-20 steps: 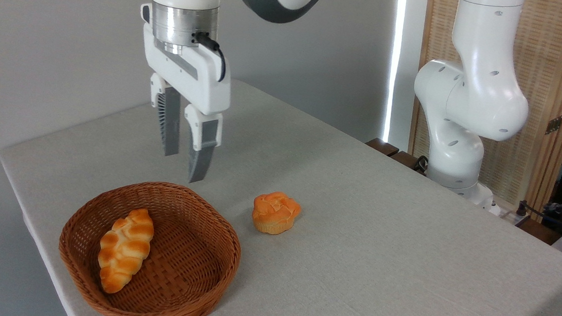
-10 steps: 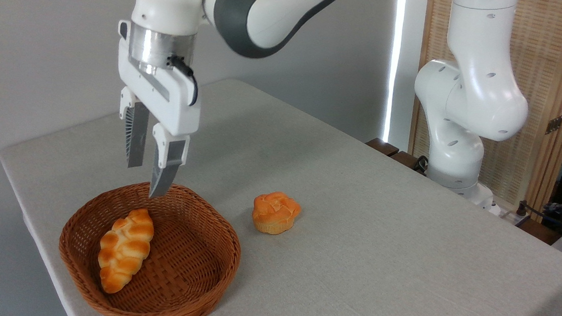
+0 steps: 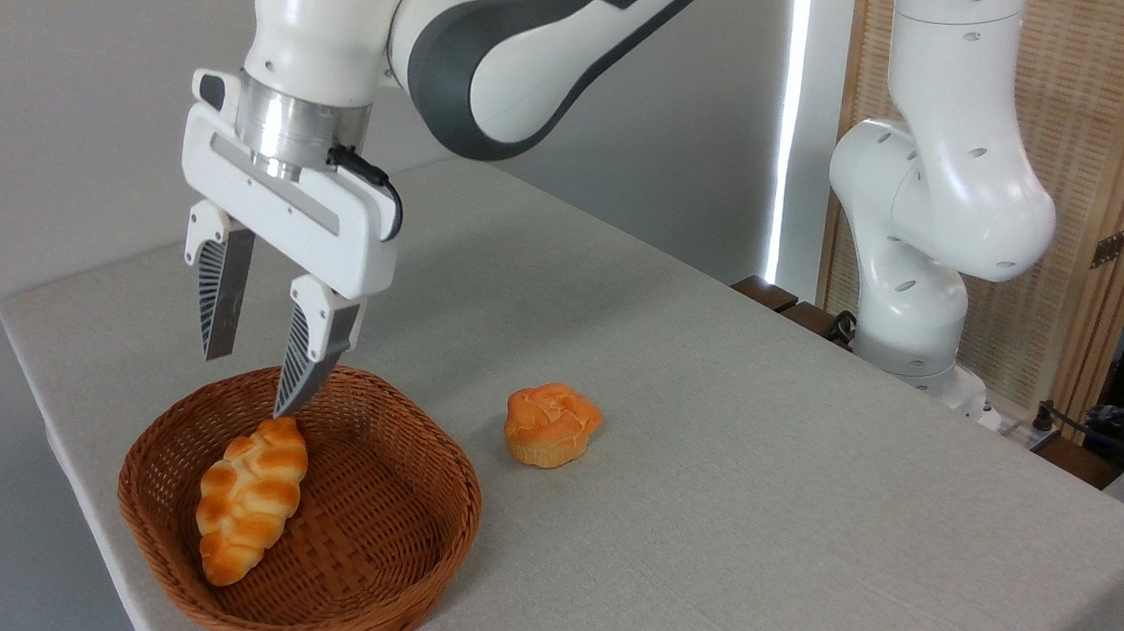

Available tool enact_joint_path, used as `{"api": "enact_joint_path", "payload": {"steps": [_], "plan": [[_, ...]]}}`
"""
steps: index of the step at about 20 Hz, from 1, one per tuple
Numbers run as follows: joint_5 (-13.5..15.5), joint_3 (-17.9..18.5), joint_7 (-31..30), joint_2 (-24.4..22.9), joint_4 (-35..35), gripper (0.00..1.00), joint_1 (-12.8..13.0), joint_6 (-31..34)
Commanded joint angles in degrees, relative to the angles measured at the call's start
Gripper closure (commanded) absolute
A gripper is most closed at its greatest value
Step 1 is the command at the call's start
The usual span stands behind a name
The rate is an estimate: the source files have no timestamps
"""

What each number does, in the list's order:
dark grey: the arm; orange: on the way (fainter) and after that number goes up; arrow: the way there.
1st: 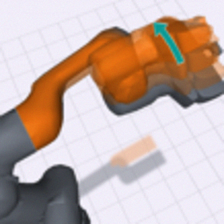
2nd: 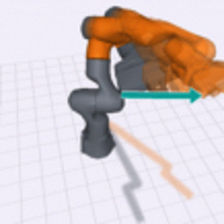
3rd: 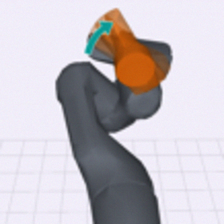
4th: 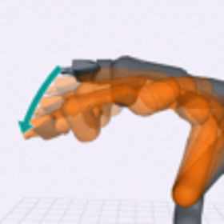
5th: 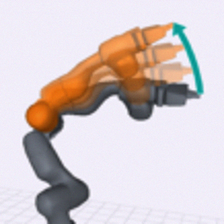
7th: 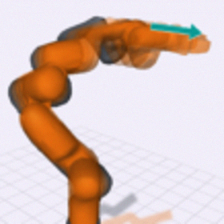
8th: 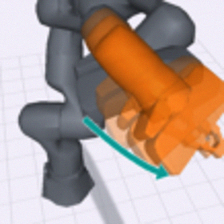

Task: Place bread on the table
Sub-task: 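Move the open gripper down over the braided roll in the basket, then close the gripper fingers around the braided roll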

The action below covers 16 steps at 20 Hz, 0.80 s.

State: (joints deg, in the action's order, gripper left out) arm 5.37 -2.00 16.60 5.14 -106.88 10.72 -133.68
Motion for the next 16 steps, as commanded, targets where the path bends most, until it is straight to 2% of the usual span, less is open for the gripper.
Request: {"api": "enact_joint_path", "payload": {"steps": [1, 4, 6, 8, 16], "plan": [[-0.70, -0.02, -10.77, 3.11, 0.53, 0.00, 0.09, -0.79], [-7.46, -0.20, -22.19, 5.49, 0.53, 0.00, 0.18, -2.45], [-10.54, -0.81, -27.74, 7.16, 0.53, 0.00, 0.18, -4.74], [-11.61, -1.60, -29.87, 8.21, 0.62, 0.00, 0.18, -6.41], [-11.96, -2.48, -33.04, 10.15, 0.62, 0.00, 0.18, -10.55]]}}
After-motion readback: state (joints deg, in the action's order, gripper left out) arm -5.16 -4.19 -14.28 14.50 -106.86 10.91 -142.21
